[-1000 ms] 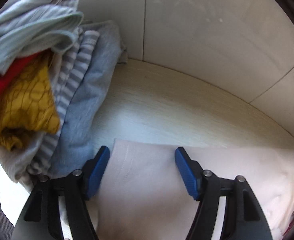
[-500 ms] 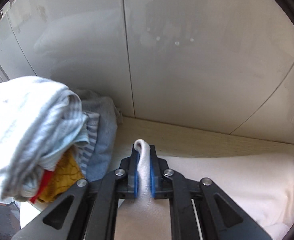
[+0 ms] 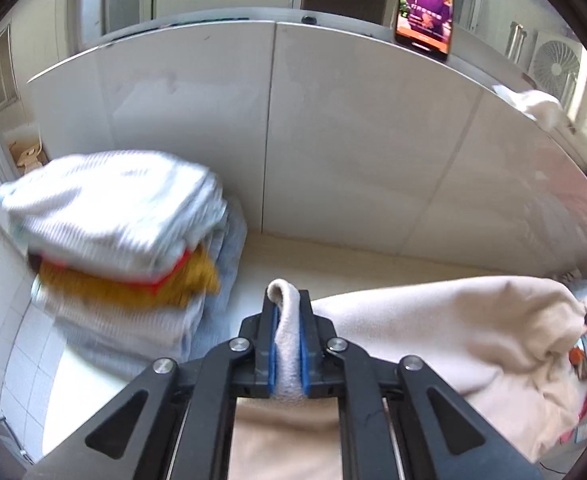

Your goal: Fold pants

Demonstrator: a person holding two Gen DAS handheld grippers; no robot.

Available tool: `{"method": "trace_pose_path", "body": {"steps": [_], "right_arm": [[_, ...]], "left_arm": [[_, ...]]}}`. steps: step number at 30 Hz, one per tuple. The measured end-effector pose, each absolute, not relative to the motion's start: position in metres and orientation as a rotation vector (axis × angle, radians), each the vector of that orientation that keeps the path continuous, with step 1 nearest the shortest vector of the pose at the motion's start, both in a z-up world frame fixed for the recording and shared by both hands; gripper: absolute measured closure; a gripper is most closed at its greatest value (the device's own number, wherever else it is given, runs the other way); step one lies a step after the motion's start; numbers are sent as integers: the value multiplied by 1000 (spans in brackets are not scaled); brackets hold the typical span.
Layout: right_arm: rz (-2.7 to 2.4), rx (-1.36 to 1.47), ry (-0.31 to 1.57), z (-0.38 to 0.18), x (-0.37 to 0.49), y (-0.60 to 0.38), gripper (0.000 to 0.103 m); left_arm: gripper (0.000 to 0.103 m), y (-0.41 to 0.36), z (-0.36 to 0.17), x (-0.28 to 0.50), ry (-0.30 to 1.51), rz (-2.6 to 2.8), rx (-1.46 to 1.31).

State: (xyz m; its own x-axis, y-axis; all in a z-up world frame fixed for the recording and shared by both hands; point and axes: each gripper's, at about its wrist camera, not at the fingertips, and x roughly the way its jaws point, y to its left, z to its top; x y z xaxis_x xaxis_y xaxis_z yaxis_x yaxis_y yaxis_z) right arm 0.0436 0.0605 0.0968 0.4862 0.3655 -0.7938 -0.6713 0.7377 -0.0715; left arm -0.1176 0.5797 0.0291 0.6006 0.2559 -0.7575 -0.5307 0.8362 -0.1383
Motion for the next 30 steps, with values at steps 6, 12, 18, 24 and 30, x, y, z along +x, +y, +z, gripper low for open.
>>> {"method": "trace_pose_path", "body": {"steps": [6, 12, 18, 24, 30], "right_arm": [[639, -421, 1005, 61, 2, 43, 95], [603, -492, 1172, 8, -22, 28, 95], [593, -499, 1086, 56, -16, 38, 80], [709, -479, 1003, 97, 7, 93, 68], [814, -477, 1134, 52, 41, 182, 68]], "left_arm": [[94, 555, -3, -184, 926, 464, -467], [92, 543, -66, -203, 1086, 453, -534], [71, 543, -36, -212, 1039, 483, -489], [68, 557, -4, -213, 950, 501, -479], [67, 542, 15, -174, 936, 442, -448]]}}
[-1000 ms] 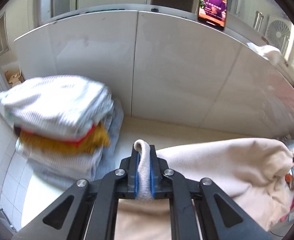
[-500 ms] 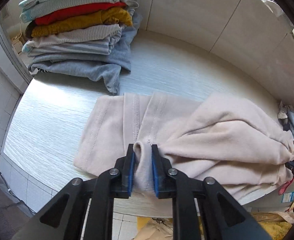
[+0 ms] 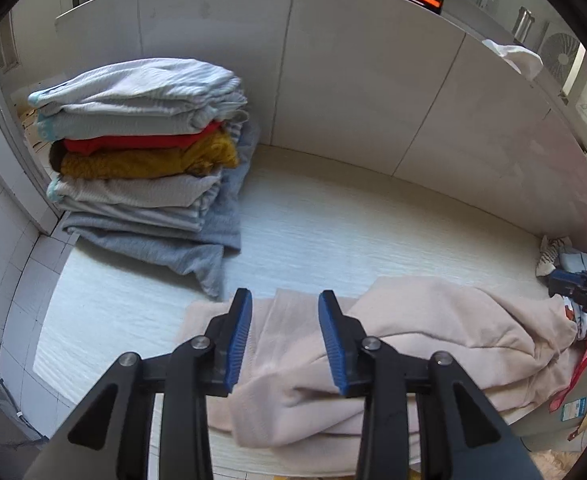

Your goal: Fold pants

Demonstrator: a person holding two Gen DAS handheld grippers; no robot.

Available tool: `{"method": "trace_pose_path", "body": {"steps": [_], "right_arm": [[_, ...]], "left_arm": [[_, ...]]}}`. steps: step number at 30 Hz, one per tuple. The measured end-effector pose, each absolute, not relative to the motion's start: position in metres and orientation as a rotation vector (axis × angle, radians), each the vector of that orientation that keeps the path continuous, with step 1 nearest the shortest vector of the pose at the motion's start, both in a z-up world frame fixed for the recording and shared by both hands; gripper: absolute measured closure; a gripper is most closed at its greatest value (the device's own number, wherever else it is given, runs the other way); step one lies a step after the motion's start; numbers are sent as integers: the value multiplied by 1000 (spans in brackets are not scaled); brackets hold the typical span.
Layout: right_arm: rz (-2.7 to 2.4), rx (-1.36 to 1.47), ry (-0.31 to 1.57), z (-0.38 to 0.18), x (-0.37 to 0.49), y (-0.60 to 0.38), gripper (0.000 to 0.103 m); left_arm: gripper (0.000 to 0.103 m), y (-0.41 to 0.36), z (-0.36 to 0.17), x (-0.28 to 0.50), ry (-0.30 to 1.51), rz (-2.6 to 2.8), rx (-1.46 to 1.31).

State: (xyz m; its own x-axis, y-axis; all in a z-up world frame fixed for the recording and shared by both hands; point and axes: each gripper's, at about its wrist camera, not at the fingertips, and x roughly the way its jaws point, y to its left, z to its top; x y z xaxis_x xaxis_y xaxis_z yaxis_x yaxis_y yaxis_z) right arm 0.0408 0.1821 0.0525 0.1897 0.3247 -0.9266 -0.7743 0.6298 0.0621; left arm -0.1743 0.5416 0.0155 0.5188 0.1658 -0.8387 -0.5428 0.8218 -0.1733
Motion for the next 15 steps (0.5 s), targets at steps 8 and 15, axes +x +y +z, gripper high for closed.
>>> {"method": "trace_pose_path", "body": {"steps": [8, 15], "right_arm": [[871, -613, 1283, -19, 41, 246, 68], [794, -676, 1319, -49, 41, 248, 82]], "left_arm": [[67, 511, -14, -122, 994, 342, -452], [67, 500, -55, -139, 1084, 336, -495]]}}
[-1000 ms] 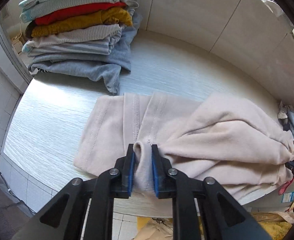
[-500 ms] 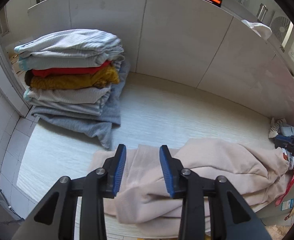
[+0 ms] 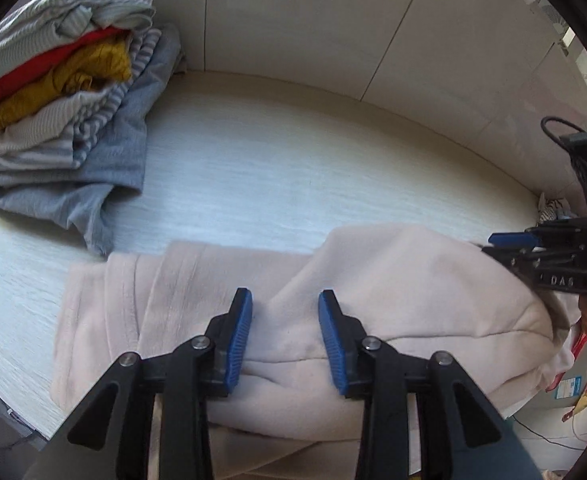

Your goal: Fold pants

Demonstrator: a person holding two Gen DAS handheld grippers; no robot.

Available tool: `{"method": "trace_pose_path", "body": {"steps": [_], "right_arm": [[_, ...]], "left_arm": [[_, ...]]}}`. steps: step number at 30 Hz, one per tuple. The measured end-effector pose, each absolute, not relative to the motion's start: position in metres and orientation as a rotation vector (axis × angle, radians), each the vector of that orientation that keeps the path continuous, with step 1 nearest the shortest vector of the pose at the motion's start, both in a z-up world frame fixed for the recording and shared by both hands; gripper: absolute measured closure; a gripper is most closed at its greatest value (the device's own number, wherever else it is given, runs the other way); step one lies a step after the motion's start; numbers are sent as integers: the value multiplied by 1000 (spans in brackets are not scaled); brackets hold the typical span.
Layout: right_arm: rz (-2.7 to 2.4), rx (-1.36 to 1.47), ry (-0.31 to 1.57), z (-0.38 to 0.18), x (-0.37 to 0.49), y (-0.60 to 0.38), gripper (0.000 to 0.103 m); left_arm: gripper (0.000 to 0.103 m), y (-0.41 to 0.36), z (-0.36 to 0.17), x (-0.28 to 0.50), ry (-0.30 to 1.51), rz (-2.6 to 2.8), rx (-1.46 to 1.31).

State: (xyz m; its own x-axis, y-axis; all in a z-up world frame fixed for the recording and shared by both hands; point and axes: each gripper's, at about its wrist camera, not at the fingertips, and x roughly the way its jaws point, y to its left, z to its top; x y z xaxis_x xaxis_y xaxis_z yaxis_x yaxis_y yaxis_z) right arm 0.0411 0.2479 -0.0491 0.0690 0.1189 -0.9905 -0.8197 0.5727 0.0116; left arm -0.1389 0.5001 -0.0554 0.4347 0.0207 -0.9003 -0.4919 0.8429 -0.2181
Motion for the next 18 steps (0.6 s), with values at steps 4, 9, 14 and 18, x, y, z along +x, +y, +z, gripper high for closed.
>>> {"method": "trace_pose_path", "body": {"steps": [4, 9, 14, 18], "right_arm": [[767, -610, 1288, -48, 44, 238, 97], [730, -506, 1140, -14, 32, 221, 98], [672, -435, 933, 39, 10, 186, 98], [591, -380, 814, 79, 5, 169, 98]], "left_arm": [[67, 498, -61, -156, 1067, 338, -505], [66, 495, -52, -171, 1064, 355, -495], [65, 494, -49, -198, 1066, 360, -503], [65, 492, -49, -212, 1059, 355, -504]]}}
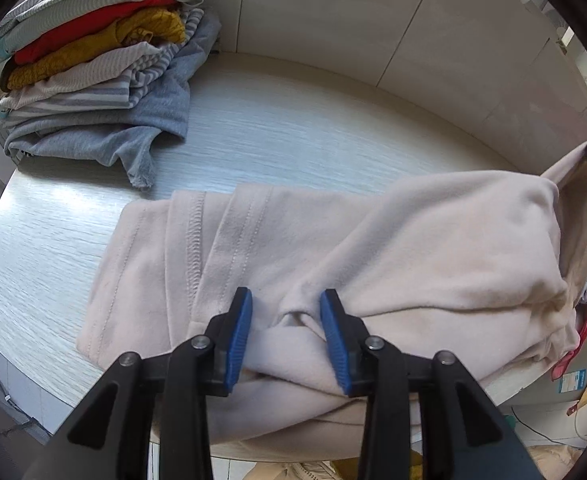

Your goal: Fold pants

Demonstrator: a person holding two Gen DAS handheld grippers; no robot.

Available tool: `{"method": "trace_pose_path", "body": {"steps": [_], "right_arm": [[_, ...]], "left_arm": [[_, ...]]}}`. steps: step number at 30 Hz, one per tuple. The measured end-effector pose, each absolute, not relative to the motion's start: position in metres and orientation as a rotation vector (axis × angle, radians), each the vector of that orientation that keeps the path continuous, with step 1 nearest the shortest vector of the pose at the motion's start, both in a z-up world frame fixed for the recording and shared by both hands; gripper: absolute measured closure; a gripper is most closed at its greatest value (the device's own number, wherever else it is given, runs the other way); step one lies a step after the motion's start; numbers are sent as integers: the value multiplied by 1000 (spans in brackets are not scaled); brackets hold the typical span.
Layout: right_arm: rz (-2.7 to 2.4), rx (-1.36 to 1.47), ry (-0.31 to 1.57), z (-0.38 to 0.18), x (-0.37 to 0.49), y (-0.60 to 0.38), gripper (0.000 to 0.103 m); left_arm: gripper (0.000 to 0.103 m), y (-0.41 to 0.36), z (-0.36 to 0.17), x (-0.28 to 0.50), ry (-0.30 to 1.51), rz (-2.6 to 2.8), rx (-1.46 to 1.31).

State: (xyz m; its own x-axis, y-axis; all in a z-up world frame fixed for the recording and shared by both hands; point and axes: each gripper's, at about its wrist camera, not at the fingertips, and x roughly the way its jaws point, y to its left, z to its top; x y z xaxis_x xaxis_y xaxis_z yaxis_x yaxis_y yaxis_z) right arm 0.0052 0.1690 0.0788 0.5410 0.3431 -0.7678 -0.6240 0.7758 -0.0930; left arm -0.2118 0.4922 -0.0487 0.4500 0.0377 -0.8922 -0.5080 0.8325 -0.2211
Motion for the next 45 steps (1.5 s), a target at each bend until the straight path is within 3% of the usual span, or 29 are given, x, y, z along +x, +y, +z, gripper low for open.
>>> {"method": "trace_pose_path", "body": {"steps": [12, 22, 31, 41, 43, 45], "right_arm": [[202, -158, 563, 168, 32, 50, 98], [424, -370, 915, 74, 39, 77, 97], [431, -174, 934, 83, 38, 11, 69], [391, -11, 1091, 50, 29, -56, 63], [441, 25, 1151, 37, 28, -51, 52], [510, 69, 1210, 24, 28, -42, 48]], "left_arm": [[64, 496, -55, -210, 1079, 380, -510], [65, 500, -48, -203, 1091, 414, -487], [65, 512, -36, -212, 1069, 460, -512], [65, 470, -14, -183, 1038, 292, -507], [65, 454, -8, -170, 1031, 230, -489], [65, 436, -3, -158, 1027, 164, -460]]}}
